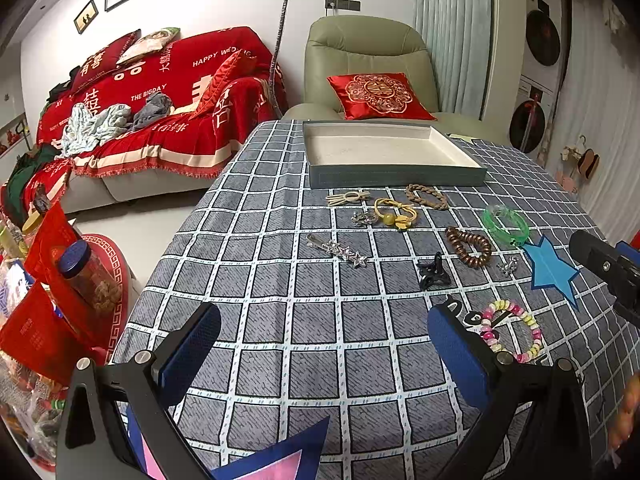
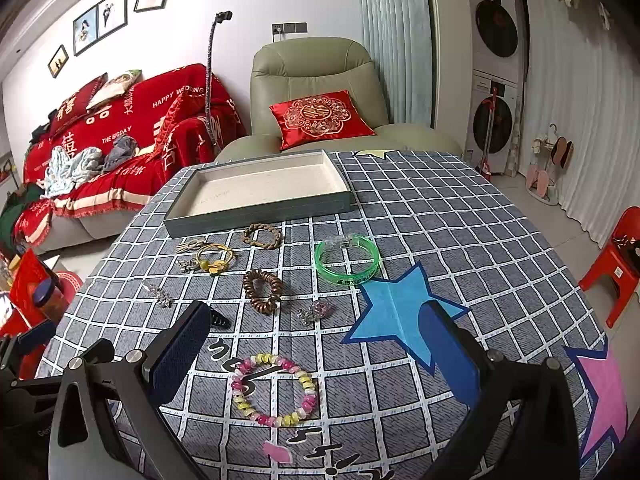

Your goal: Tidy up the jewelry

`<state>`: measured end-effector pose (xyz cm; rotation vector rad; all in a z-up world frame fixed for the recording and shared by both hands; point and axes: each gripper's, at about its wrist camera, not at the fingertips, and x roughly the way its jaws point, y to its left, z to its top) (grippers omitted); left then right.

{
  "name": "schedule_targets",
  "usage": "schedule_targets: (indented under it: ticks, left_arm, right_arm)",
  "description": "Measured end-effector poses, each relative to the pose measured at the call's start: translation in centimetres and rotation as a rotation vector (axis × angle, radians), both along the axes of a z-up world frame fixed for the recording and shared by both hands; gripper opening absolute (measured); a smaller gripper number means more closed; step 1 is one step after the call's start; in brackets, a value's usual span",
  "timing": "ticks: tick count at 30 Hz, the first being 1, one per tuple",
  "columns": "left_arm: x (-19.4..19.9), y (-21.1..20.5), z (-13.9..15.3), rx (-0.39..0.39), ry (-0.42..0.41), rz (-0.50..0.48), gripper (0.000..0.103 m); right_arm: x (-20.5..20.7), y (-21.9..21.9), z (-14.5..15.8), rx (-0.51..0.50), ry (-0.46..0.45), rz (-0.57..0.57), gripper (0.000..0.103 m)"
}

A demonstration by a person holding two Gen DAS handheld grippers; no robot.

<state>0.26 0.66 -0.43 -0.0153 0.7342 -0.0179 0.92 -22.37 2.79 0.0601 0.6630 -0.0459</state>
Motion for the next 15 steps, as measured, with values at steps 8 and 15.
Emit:
schedule_targets:
  ticks: [8, 15]
  left_arm:
    - [0.01, 0.01, 0.00, 0.002, 0.000, -0.002, 0.103]
    - [-0.07, -0.05, -0.02, 0.001, 0.002, -0.002, 0.103]
  right_arm:
    - [-0.02, -0.09, -0.05, 0.000, 0.000, 0.001, 0.103]
    - [0.01, -0.05, -0.14, 0.003, 0.002, 0.001, 0.103]
